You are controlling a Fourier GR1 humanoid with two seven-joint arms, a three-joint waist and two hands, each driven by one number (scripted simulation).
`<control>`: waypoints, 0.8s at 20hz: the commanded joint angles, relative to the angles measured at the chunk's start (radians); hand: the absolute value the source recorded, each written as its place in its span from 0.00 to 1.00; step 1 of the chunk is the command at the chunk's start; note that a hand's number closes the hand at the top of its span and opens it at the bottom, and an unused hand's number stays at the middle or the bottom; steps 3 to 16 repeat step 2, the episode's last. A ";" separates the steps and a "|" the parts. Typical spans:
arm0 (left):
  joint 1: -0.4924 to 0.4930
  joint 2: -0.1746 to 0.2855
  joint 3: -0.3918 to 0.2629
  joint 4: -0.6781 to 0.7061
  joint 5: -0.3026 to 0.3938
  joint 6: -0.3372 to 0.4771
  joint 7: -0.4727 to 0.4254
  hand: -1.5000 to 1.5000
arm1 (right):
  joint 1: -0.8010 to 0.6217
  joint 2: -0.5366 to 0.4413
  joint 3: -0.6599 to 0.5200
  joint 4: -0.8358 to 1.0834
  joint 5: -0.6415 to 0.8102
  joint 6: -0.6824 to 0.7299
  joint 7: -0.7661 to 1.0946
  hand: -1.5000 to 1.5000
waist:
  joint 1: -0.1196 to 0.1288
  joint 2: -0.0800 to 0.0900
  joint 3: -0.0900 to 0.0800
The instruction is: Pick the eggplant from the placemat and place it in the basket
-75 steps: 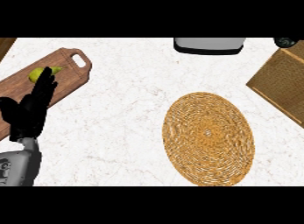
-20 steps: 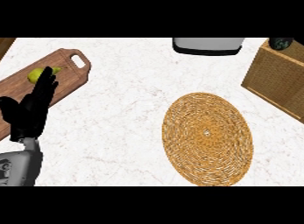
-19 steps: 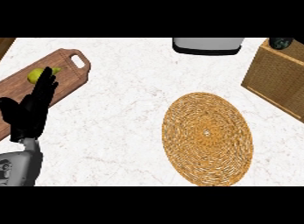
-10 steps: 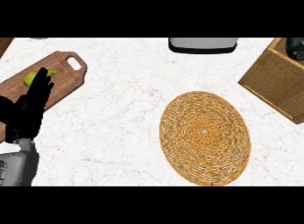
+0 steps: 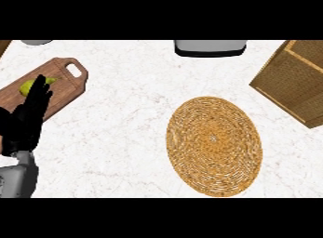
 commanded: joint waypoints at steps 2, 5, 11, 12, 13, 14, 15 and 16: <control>0.023 -0.006 -0.004 -0.015 -0.009 0.004 -0.015 0.50 | 0.180 0.018 -0.046 -0.180 -0.114 0.081 -0.052 0.00 | 0.002 0.001 0.000; 0.023 -0.006 -0.004 -0.015 -0.009 0.004 -0.015 0.50 | 0.180 0.018 -0.046 -0.180 -0.114 0.081 -0.052 0.00 | 0.002 0.001 0.000; 0.023 -0.006 -0.004 -0.015 -0.009 0.004 -0.015 0.50 | 0.180 0.018 -0.046 -0.180 -0.114 0.081 -0.052 0.00 | 0.002 0.001 0.000; 0.023 -0.006 -0.004 -0.015 -0.009 0.004 -0.015 0.50 | 0.180 0.018 -0.046 -0.180 -0.114 0.081 -0.052 0.00 | 0.002 0.001 0.000; 0.023 -0.006 -0.004 -0.015 -0.009 0.004 -0.015 0.50 | 0.180 0.018 -0.046 -0.180 -0.114 0.081 -0.052 0.00 | 0.002 0.001 0.000; 0.023 -0.006 -0.004 -0.015 -0.009 0.004 -0.015 0.50 | 0.180 0.018 -0.046 -0.180 -0.114 0.081 -0.052 0.00 | 0.002 0.001 0.000; 0.023 -0.006 -0.004 -0.015 -0.009 0.004 -0.015 0.50 | 0.180 0.018 -0.046 -0.180 -0.114 0.081 -0.052 0.00 | 0.002 0.001 0.000; 0.023 -0.006 -0.004 -0.015 -0.009 0.004 -0.015 0.50 | 0.180 0.018 -0.046 -0.180 -0.114 0.081 -0.052 0.00 | 0.002 0.001 0.000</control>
